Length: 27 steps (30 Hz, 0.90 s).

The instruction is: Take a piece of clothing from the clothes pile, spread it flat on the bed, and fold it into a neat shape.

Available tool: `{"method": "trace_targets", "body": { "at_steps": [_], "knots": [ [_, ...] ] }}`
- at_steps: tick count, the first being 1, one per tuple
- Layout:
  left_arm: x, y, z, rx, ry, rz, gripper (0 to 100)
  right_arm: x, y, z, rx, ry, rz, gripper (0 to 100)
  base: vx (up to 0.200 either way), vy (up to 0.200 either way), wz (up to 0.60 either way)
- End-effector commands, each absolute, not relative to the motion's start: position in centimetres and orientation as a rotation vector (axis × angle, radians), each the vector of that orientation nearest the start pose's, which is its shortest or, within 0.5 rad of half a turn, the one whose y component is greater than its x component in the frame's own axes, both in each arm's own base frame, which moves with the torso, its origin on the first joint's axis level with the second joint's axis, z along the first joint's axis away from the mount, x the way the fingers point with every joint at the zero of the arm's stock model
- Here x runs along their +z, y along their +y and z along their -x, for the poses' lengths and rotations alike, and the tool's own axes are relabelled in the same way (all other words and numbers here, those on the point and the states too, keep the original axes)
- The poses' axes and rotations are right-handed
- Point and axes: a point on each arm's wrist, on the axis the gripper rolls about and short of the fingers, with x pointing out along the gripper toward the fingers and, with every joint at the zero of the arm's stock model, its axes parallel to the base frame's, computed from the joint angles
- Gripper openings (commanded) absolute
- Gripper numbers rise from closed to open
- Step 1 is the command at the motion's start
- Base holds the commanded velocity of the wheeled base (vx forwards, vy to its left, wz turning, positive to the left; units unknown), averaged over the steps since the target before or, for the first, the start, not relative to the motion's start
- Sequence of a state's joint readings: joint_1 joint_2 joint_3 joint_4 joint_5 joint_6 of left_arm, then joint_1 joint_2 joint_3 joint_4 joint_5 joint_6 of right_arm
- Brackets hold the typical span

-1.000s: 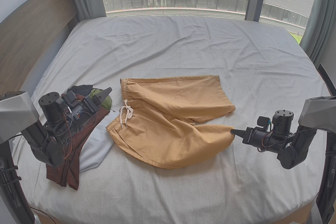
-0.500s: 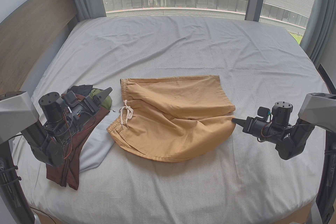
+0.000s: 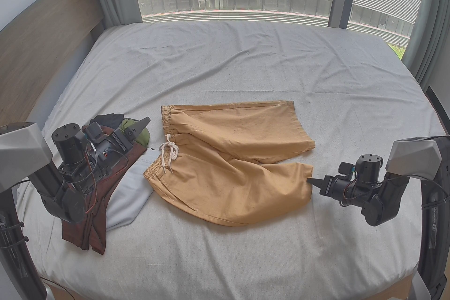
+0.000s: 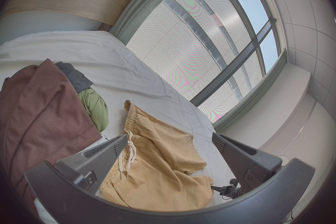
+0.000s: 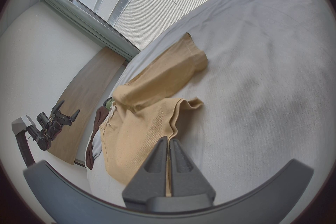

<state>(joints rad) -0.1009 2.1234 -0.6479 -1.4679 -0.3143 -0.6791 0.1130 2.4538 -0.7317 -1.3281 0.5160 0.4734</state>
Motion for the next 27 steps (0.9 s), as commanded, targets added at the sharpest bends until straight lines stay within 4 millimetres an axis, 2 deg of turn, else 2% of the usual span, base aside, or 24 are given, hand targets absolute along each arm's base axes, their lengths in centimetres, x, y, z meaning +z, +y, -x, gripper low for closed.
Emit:
{"method": "trace_targets", "body": {
  "at_steps": [1, 2, 6, 16, 27],
  "knots": [
    [8.7, -4.2, -34.8, -0.396, 0.15, 0.671, 100, -4.8, 5.4, -36.3, 0.508, 0.585, -0.539, 0, 0.0, 0.0, 0.0],
    [8.7, -4.2, -34.8, -0.396, 0.15, 0.671, 100, -4.8, 5.4, -36.1, 0.506, 0.59, -0.541, 100, 0.0, 0.0, 0.0],
    [8.7, -4.2, -34.8, -0.396, 0.152, 0.671, 100, -4.7, 5.4, -36.3, 0.507, 0.583, -0.546, 100, 0.0, 0.0, 0.0],
    [8.5, -4.2, -34.9, -0.394, 0.156, 0.671, 100, -2.9, 5.3, -39.4, 0.488, 0.515, -0.705, 100, 0.0, 0.0, 0.0],
    [8.5, -4.2, -34.9, -0.394, 0.156, 0.671, 100, -2.2, 7.6, -41.6, 0.504, 0.587, -0.746, 100, 0.0, 0.0, 0.0]
  ]
}}
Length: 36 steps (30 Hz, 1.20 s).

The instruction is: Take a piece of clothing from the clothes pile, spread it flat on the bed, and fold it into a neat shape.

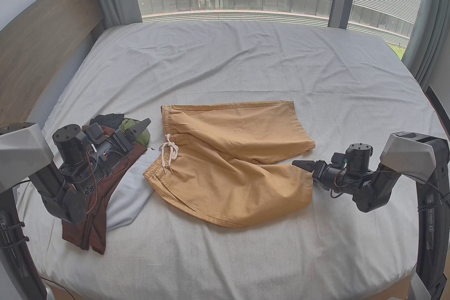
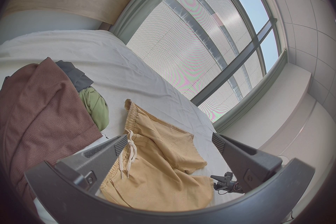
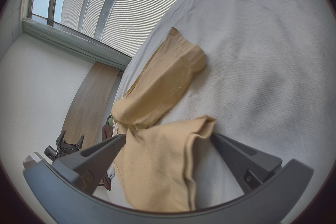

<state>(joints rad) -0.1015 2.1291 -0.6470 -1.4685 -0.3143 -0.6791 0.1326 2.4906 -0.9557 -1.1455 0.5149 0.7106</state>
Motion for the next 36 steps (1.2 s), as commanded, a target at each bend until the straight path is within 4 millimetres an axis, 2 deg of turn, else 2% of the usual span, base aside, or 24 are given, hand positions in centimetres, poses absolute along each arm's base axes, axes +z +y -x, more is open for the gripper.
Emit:
{"method": "trace_targets", "body": {
  "at_steps": [1, 5, 10, 14, 17, 22, 24, 26, 29, 33, 36],
  "knots": [
    [8.5, -4.2, -34.9, -0.394, 0.157, 0.671, 100, -2.1, 7.6, -41.7, 0.506, 0.584, -0.746, 100, 0.0, 0.0, 0.0],
    [8.5, -4.2, -34.9, -0.393, 0.154, 0.671, 100, -1.6, 7.7, -43.7, 0.515, 0.545, -0.767, 100, 0.0, 0.0, 0.0],
    [8.5, -4.1, -34.9, -0.392, 0.153, 0.671, 100, -0.6, 7.6, -44.5, 0.519, 0.513, -0.788, 100, 0.0, 0.0, 0.0],
    [8.6, -4.2, -34.9, -0.394, 0.153, 0.671, 100, 0.4, 6.5, -45.7, 0.506, 0.469, -0.808, 100, 0.0, 0.0, 0.0],
    [8.6, -4.2, -34.9, -0.394, 0.153, 0.671, 100, 0.4, 5.9, -46.0, 0.492, 0.462, -0.81, 100, 0.0, 0.0, 0.0],
    [8.6, -4.1, -34.9, -0.391, 0.15, 0.671, 100, -0.9, 4.0, -46.3, 0.441, 0.469, -0.821, 100, 0.0, 0.0, 0.0],
    [8.6, -4.0, -34.9, -0.39, 0.149, 0.671, 100, -1.1, 3.6, -45.8, 0.429, 0.478, -0.822, 100, 0.0, 0.0, 0.0],
    [8.6, -4.0, -34.9, -0.39, 0.149, 0.671, 100, 0.1, 2.9, -44.2, 0.415, 0.485, -0.794, 100, 0.0, 0.0, 0.0],
    [8.7, -4.2, -34.9, -0.395, 0.148, 0.67, 100, -0.3, 2.9, -41.5, 0.41, 0.54, -0.712, 100, 0.0, 0.0, 0.0],
    [8.8, -4.2, -34.8, -0.394, 0.148, 0.671, 100, -1.2, 3.8, -37.9, 0.437, 0.625, -0.6, 100, 0.0, 0.0, 0.0],
    [8.8, -4.1, -34.8, -0.392, 0.145, 0.671, 100, -1.8, 5.2, -36.2, 0.478, 0.65, -0.571, 100, 0.0, 0.0, 0.0]
  ]
}}
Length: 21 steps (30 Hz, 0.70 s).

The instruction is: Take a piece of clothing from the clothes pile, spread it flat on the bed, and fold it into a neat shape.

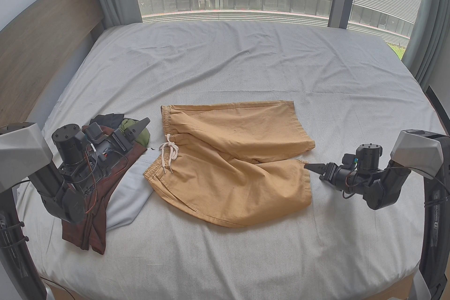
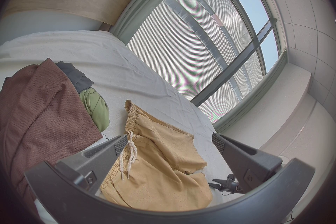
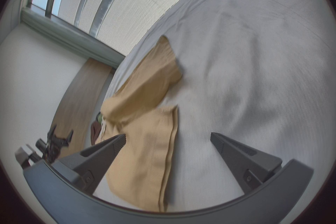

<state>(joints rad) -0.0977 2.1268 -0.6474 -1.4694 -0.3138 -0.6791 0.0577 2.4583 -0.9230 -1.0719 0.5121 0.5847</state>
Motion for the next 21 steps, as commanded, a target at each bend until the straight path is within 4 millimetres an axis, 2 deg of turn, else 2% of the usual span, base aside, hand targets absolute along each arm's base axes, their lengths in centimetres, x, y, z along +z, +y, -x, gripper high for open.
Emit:
{"method": "trace_targets", "body": {
  "at_steps": [1, 5, 7, 10, 21],
  "knots": [
    [8.8, -4.0, -34.8, -0.391, 0.142, 0.67, 100, -1.9, 5.6, -35.9, 0.49, 0.646, -0.567, 100, 0.0, 0.0, 0.0],
    [8.8, -4.0, -34.8, -0.393, 0.137, 0.67, 100, -2.2, 6.8, -35.7, 0.527, 0.64, -0.554, 100, 0.0, 0.0, 0.0],
    [8.8, -4.0, -34.8, -0.393, 0.137, 0.67, 100, -3.5, 7.6, -35.8, 0.541, 0.664, -0.55, 100, 0.0, 0.0, 0.0],
    [8.8, -4.0, -34.8, -0.391, 0.137, 0.67, 100, -4.2, 8.5, -35.8, 0.56, 0.686, -0.546, 100, 0.0, 0.0, 0.0],
    [8.9, -3.9, -34.8, -0.39, 0.135, 0.67, 100, -5.1, 10.1, -34.6, 0.601, 0.717, -0.533, 100, 0.0, 0.0, 0.0]
  ]
}}
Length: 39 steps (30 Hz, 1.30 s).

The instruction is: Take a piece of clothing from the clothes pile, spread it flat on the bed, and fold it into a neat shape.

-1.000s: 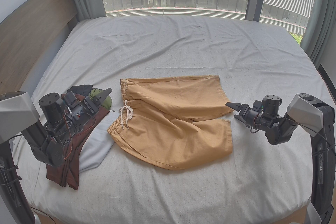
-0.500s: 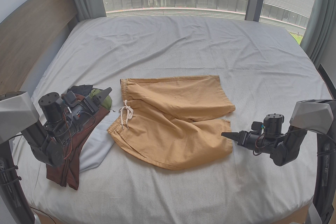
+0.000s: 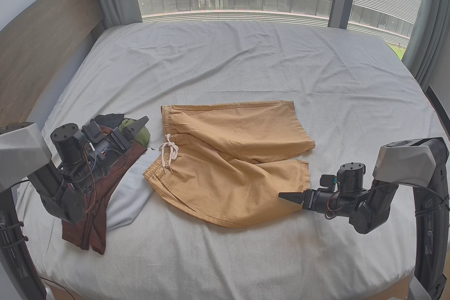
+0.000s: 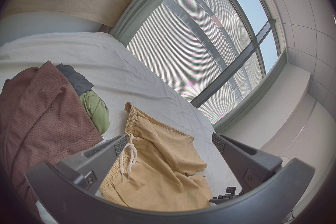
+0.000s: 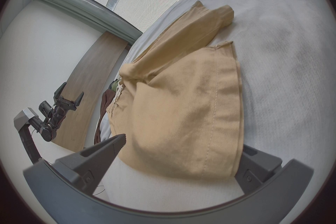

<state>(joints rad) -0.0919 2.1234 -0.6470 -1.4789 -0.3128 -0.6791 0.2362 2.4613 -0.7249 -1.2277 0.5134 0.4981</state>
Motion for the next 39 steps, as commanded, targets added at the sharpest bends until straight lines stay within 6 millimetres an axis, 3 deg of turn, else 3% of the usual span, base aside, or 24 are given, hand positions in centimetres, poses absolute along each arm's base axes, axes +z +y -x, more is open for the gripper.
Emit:
{"method": "trace_targets", "body": {
  "at_steps": [1, 8, 29, 34, 39],
  "knots": [
    [8.9, -3.9, -34.8, -0.39, 0.135, 0.67, 100, -5.1, 10.1, -34.6, 0.601, 0.718, -0.533, 100, 0.0, 0.0, 0.0],
    [8.9, -3.9, -34.8, -0.391, 0.133, 0.67, 100, -4.8, 11.3, -32.4, 0.652, 0.74, -0.526, 100, 0.0, 0.0, 0.0],
    [9.1, -3.9, -34.9, -0.393, 0.126, 0.669, 100, 2.0, 11.1, -29.6, 0.727, 0.71, -0.624, 100, 0.0, 0.0, 0.0],
    [9.1, -3.9, -34.9, -0.393, 0.126, 0.669, 100, 1.3, 10.8, -29.7, 0.707, 0.74, -0.612, 100, 0.0, 0.0, 0.0],
    [8.9, -4.0, -34.8, -0.393, 0.131, 0.669, 100, -3.0, 10.6, -30.5, 0.7, 0.785, -0.538, 100, 0.0, 0.0, 0.0]
  ]
}}
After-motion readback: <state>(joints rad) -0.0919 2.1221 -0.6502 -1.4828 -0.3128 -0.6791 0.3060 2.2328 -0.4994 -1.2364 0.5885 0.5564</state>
